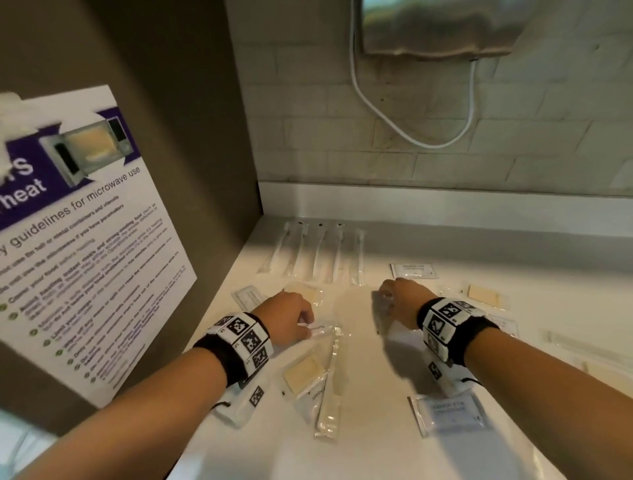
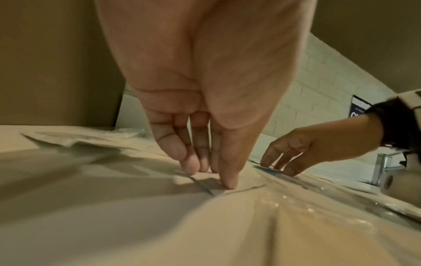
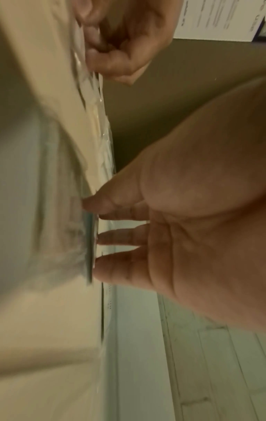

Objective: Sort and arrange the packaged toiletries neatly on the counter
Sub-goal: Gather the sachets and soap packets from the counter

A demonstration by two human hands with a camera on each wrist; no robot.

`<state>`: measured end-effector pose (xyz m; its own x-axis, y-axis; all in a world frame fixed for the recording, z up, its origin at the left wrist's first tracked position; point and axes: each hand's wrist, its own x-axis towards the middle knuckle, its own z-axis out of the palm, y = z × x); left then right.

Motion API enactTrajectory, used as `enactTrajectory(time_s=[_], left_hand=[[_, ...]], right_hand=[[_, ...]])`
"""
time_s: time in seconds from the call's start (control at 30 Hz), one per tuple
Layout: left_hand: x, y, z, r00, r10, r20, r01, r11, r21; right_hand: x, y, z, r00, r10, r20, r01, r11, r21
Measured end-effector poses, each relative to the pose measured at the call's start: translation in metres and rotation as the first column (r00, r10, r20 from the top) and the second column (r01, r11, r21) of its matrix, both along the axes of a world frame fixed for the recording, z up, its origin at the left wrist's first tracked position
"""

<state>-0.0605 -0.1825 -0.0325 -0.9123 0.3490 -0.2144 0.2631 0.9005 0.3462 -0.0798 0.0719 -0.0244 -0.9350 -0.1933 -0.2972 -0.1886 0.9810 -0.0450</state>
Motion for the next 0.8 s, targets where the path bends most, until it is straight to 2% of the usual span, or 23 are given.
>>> enactTrajectory(time_s=[0.1, 0.3, 0.43, 0.53, 0.6, 0.67, 0.73, 0.8], left_hand=[[0.003, 0.007, 0.0, 0.999, 0.045, 0.031, -0.045, 0.999, 0.0], [0.008, 0.014, 0.006, 0.987, 0.091, 0.135, -0.093, 0.996, 0.013], [0.01, 0.009, 0.005, 0.982, 0.122, 0.144, -0.139, 0.983, 0.117], [0.012, 0.009, 0.011, 0.978, 0.141, 0.152, -0.173, 0.96, 0.221], [0.016, 0.011, 0.015, 0.953, 0.156, 0.259, -0.25, 0.888, 0.385], [0.023, 0.011, 0.02, 0.922, 0.142, 0.36, -0.327, 0.784, 0.528], [0.027, 0.011, 0.02, 0.901, 0.112, 0.419, -0.368, 0.708, 0.603], [0.031, 0.013, 0.022, 0.892, 0.094, 0.442, -0.385, 0.67, 0.635]], right_hand=[[0.006, 0.0, -0.002, 0.996, -0.087, -0.033, 0.082, 0.989, -0.125], [0.022, 0.003, -0.005, 0.985, -0.172, 0.01, 0.17, 0.958, -0.23], [0.031, 0.006, -0.001, 0.974, -0.196, 0.118, 0.22, 0.944, -0.248], [0.036, 0.005, 0.0, 0.98, -0.17, 0.099, 0.192, 0.937, -0.292], [0.038, 0.004, 0.003, 0.986, -0.149, 0.072, 0.165, 0.925, -0.342], [0.038, 0.001, 0.01, 0.982, -0.159, 0.102, 0.188, 0.871, -0.453], [0.04, -0.004, 0.021, 0.979, -0.158, 0.131, 0.205, 0.781, -0.59], [0.043, -0.01, 0.034, 0.984, -0.153, 0.096, 0.177, 0.714, -0.677]])
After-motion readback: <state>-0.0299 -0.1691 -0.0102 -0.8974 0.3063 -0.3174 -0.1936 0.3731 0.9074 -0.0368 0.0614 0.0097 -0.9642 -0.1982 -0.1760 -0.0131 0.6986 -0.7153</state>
